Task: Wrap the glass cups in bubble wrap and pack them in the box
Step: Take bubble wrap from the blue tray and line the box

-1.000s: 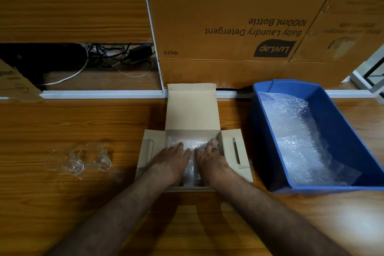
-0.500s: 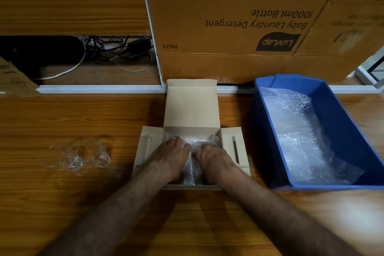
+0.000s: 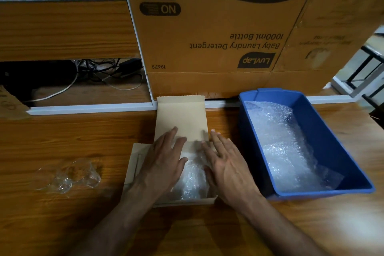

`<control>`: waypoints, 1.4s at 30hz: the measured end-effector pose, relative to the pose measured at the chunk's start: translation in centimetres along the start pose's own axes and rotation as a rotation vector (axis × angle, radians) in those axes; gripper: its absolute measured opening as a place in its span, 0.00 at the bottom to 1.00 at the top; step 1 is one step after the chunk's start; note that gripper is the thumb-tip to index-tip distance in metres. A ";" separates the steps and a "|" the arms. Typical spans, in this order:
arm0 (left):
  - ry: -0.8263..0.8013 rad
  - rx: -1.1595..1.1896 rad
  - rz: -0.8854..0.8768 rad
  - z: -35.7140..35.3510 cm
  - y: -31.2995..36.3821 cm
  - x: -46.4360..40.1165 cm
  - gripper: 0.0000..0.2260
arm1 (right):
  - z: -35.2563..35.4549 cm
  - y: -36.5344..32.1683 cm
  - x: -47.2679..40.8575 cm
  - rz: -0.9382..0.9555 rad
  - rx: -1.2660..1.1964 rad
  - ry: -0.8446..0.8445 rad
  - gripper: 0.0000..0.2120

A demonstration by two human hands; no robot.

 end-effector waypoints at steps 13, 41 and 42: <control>0.207 0.070 -0.115 2.4 4.6 -1.7 0.25 | 3.3 4.1 2.1 -0.099 -0.006 0.203 0.30; 0.228 0.038 -0.375 -0.7 17.3 -1.9 0.25 | 0.2 17.2 8.8 -0.176 -0.160 -0.412 0.51; 0.248 0.048 -0.377 -0.8 17.7 -1.8 0.24 | -0.1 17.2 8.5 -0.165 -0.129 -0.448 0.51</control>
Point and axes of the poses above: each hand's wrist, its own x-axis away from the middle knuckle, its own z-axis out of the back of the hand, y = z × x, the point moved 6 cm from there along -x, towards the middle knuckle, and after that the axes turned 13 degrees about z, right-handed, at the moved point
